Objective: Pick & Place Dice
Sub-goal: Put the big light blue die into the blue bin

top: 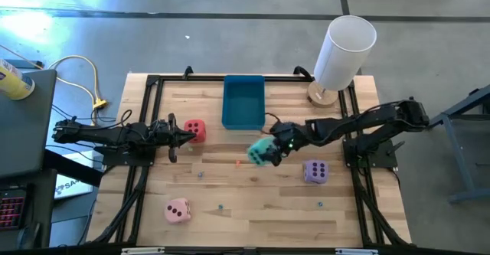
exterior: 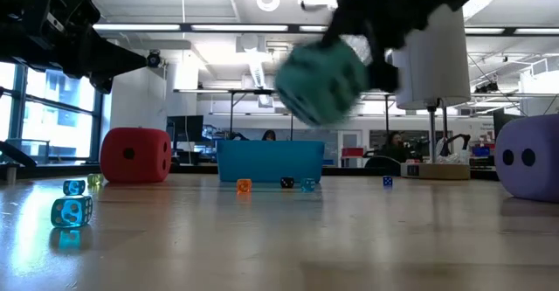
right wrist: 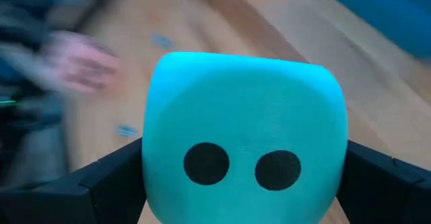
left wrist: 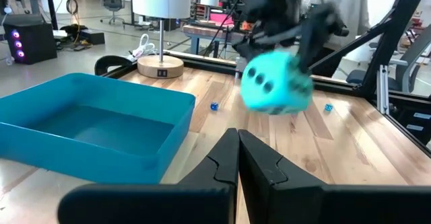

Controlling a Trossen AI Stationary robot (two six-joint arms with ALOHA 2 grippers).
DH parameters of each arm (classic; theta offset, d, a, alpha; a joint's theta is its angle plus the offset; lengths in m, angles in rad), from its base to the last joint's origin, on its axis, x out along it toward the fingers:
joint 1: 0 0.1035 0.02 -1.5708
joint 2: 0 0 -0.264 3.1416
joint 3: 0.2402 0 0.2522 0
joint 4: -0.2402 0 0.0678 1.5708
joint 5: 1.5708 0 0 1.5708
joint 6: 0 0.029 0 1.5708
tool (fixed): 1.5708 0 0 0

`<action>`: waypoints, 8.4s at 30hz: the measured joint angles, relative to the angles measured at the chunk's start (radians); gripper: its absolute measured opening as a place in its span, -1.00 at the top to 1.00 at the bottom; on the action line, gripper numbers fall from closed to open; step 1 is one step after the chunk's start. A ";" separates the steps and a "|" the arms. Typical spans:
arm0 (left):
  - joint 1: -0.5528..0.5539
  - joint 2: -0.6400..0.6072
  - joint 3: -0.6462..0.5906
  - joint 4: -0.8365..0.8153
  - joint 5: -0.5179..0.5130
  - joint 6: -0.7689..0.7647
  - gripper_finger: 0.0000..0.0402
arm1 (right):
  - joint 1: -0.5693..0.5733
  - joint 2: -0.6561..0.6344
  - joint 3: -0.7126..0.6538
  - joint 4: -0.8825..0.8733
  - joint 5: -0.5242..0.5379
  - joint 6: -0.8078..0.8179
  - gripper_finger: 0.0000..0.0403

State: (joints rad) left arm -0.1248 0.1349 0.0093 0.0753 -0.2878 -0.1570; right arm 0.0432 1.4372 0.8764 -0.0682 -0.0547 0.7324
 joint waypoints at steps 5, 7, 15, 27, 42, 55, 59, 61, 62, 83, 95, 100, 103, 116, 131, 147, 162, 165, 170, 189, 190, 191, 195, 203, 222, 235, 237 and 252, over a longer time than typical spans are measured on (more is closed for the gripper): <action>0.000 0.000 0.000 0.000 0.000 0.000 1.00 | -0.048 -0.001 0.002 0.355 -0.070 -0.189 -0.87; 0.000 0.000 0.000 0.000 0.000 0.000 1.00 | -0.072 -0.001 0.002 0.430 -0.060 -0.265 -0.87; 0.000 0.000 0.000 0.000 0.000 0.000 1.00 | -0.201 0.028 0.200 0.194 0.042 -0.321 -0.87; 0.000 0.000 0.000 0.000 0.000 0.000 1.00 | -0.339 0.315 0.741 -0.440 0.152 -0.349 -0.88; 0.000 0.000 0.000 0.000 0.001 0.000 1.00 | -0.477 0.514 0.803 -0.488 0.061 -0.343 -0.88; 0.000 0.000 0.000 0.000 0.004 0.000 1.00 | -0.481 0.517 0.792 -0.480 0.096 -0.391 -0.97; 0.000 0.000 0.000 0.000 0.004 0.000 1.00 | -0.469 0.517 0.772 -0.482 0.151 -0.465 -0.98; 0.000 0.000 0.000 0.000 0.004 0.000 1.00 | -0.463 0.517 0.767 -0.478 0.161 -0.497 -0.98; 0.000 0.000 0.000 0.000 0.004 0.000 1.00 | -0.461 0.517 0.765 -0.474 0.161 -0.507 -0.98; 0.005 0.000 0.001 0.133 0.004 -0.056 1.00 | -0.460 0.517 0.764 -0.450 0.157 -0.545 -0.99; 0.200 0.393 0.183 0.330 0.002 0.135 1.00 | -0.460 0.516 0.764 -0.451 0.149 -0.601 -0.99; 0.328 0.688 0.275 0.490 0.007 0.194 1.00 | -0.460 0.516 0.764 -0.451 0.076 -0.606 -0.99; 0.416 0.861 0.340 0.597 0.076 0.226 1.00 | -0.460 0.516 0.764 -0.452 0.066 -0.606 -0.99; 0.614 1.397 0.672 0.740 0.365 0.243 1.00 | -0.455 0.515 0.763 -0.464 0.054 -0.631 -0.99; 0.616 1.474 0.695 0.714 0.357 0.267 1.00 | -0.456 0.515 0.762 -0.481 0.060 -0.640 -0.99; 0.615 1.489 0.695 0.725 0.331 0.262 1.00 | -0.457 0.515 0.763 -0.456 0.104 -0.663 -0.99; 0.610 1.270 0.694 0.430 0.343 0.259 1.00 | -0.471 0.560 0.765 -0.351 0.131 -0.605 -0.99; 0.599 1.268 0.694 0.400 0.343 0.257 1.00 | -0.471 0.564 0.764 -0.334 0.132 -0.598 -0.99; 0.555 1.266 0.693 0.366 0.376 0.277 1.00 | -0.470 0.564 0.761 -0.336 0.127 -0.567 -0.99; 0.408 1.274 0.688 0.379 0.278 0.470 1.00 | -0.468 0.564 0.764 -0.274 0.130 -0.465 -0.99; 0.406 1.282 0.688 0.397 0.275 0.477 1.00 | -0.468 0.563 0.764 -0.274 0.129 -0.458 -0.99; 0.405 1.287 0.689 0.406 0.273 0.481 1.00 | -0.468 0.564 0.764 -0.275 0.126 -0.447 -0.99; 0.410 1.326 0.689 0.457 0.263 0.517 1.00 | -0.468 0.563 0.764 -0.276 0.074 -0.405 -0.99; 0.410 1.403 0.689 0.550 0.187 0.582 1.00 | -0.466 0.564 0.764 -0.329 0.120 -0.362 -0.99; 0.379 1.409 0.689 0.512 0.027 0.617 1.00 | -0.476 0.555 0.764 -0.374 0.050 -0.361 -0.99; 0.360 1.407 0.689 0.479 0.007 0.676 1.00 | -0.477 0.555 0.764 -0.356 -0.023 -0.326 -0.99; 0.360 1.407 0.689 0.464 0.007 0.676 1.00 | -0.477 0.555 0.764 -0.363 -0.041 -0.325 -0.99; 0.389 1.405 0.687 0.381 0.005 0.623 1.00 | -0.488 0.514 0.764 -0.393 -0.056 -0.315 -0.99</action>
State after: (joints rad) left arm 0.2642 1.5398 0.6968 0.4568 -0.2827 0.4658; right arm -0.4447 1.9512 1.6402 -0.4608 -0.1108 0.4176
